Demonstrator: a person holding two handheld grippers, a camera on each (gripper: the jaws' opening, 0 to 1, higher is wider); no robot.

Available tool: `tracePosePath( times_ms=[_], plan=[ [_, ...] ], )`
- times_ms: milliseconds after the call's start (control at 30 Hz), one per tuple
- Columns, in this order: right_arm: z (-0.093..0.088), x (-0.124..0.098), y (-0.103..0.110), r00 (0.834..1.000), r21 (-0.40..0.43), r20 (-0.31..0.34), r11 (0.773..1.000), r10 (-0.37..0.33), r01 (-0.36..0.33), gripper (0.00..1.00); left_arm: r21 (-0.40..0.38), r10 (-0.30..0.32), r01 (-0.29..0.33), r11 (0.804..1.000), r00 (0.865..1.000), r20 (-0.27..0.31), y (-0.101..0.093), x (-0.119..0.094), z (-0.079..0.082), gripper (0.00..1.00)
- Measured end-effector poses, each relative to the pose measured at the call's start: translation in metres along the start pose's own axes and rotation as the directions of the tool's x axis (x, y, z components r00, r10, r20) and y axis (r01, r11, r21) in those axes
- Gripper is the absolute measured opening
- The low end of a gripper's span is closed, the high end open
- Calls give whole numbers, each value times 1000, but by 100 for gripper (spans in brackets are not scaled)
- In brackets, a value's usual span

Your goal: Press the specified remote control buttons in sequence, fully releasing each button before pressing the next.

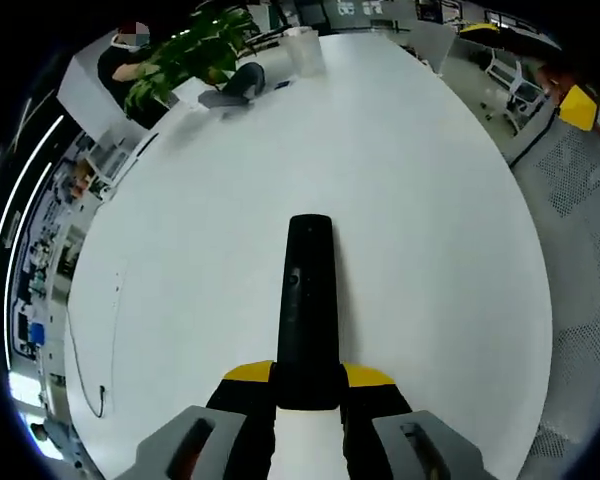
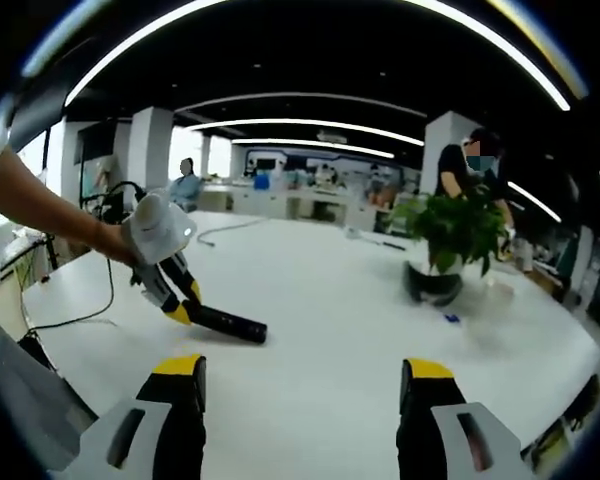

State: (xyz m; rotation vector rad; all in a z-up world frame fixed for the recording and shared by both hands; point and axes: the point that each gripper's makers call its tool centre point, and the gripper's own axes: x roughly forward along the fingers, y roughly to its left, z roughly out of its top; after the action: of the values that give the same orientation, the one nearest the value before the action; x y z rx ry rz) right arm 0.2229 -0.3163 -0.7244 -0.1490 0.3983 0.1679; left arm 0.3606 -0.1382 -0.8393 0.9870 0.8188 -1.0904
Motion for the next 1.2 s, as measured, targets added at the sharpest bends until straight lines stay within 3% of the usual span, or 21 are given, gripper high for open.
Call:
tracePosePath(
  times_ms=[333,700,1200],
  plan=[
    [-5,2,1,1000,-2,-26,1000,6,-6,77,15,-4,5,1000,998,-67,18,14,-17,23],
    [-7,3,-3,999,-1,-38,1000,-17,17,77,24,33,-31,999,994,-102,50,28,-20,23],
    [-14,5,-7,997,25,-73,999,-25,27,76,41,29,-24,999,990,-135,98,41,-18,23]
  ],
)
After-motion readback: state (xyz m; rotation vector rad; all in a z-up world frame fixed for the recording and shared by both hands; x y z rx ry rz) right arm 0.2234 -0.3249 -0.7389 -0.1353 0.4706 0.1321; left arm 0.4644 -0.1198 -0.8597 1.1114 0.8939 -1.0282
